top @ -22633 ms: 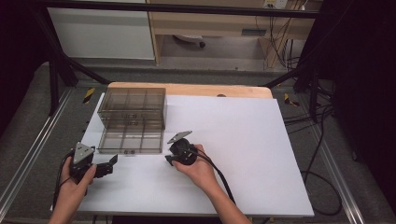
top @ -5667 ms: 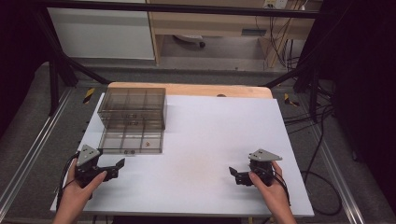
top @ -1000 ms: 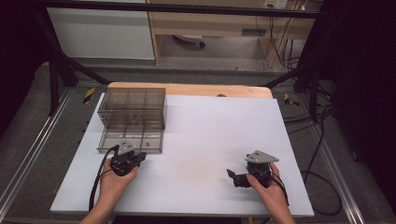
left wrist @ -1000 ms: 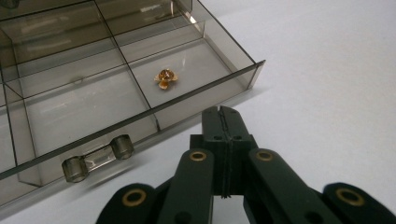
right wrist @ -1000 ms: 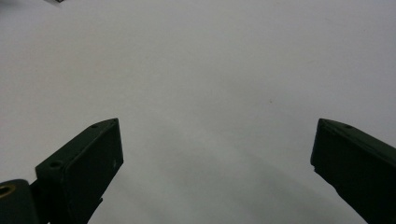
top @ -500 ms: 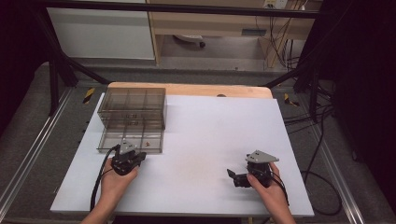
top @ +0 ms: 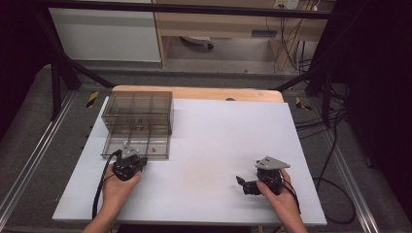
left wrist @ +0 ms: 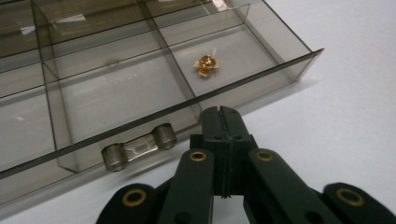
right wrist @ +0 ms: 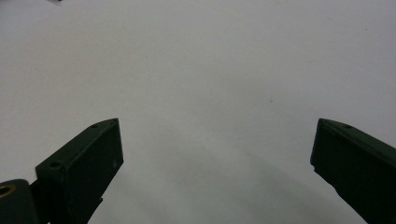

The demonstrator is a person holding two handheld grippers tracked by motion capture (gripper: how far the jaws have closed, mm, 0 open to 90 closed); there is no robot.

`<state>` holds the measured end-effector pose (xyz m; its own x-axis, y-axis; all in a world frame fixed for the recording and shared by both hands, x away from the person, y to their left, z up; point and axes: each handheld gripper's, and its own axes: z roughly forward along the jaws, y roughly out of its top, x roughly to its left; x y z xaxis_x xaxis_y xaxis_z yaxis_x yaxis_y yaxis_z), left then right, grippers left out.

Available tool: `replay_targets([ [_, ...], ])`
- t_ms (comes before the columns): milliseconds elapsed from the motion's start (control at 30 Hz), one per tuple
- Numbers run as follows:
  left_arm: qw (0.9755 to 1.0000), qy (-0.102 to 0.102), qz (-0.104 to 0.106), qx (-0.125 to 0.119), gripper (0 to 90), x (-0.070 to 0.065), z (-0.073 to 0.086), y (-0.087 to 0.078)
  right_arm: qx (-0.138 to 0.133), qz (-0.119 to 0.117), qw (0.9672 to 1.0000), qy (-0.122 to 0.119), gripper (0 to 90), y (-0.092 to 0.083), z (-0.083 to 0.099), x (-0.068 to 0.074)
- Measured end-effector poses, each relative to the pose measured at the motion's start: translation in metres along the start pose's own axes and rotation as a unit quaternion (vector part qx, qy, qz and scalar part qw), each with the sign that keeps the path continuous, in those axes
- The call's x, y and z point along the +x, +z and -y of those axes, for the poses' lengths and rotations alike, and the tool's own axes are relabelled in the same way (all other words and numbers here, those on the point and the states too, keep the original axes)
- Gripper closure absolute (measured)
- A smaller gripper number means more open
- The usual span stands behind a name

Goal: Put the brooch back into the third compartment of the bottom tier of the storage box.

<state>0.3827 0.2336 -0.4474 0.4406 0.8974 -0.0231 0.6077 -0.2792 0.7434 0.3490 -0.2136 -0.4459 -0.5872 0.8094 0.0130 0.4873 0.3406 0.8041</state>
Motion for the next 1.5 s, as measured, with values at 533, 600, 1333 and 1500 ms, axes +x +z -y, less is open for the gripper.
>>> replay_targets([
  [533,0.9997,-0.023,-0.008,0.009,90.0,0.009,-0.001,0.003,0.002,0.000,1.0000,-0.001,2.8,0.001,0.000,0.000],
  [600,0.9997,-0.022,-0.009,0.009,90.0,0.009,-0.003,0.004,0.003,0.000,1.0000,-0.001,2.8,0.001,0.000,0.000],
  [1333,0.9997,-0.011,-0.017,0.014,90.0,0.005,-0.006,0.011,0.007,-0.002,1.0000,-0.005,2.8,0.001,0.001,0.000],
  [1500,0.9997,-0.011,-0.017,0.015,90.0,0.007,-0.007,0.011,0.007,-0.003,1.0000,-0.005,2.8,0.002,0.001,0.000],
])
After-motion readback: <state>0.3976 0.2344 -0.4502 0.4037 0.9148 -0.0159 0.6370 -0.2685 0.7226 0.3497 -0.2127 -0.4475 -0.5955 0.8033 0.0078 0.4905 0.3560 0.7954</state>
